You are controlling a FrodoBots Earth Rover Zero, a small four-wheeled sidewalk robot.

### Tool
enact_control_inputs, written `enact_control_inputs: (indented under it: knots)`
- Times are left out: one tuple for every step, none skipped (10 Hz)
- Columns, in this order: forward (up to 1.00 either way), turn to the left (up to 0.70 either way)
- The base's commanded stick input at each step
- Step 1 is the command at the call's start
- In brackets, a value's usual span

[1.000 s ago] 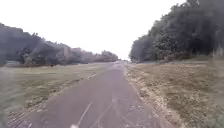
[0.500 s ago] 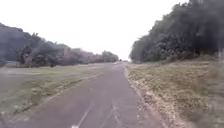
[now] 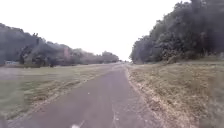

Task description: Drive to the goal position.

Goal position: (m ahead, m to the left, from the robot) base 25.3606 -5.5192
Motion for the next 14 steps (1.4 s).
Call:
enact_control_inputs:
  knots:
    - [0.60,0.01]
    - [0.60,0.01]
    - [0.60,0.01]
    - [0.60,0.01]
    - [0.60,0.01]
    - [0.60,0.01]
    - [0.60,0.01]
    - [0.60,0.01]
    - [0.60,0.01]
    - [0.60,0.01]
    - [0.60,0.01]
    - [0.60,0.01]
    - [0.60,0.01]
    - [0.60,0.01]
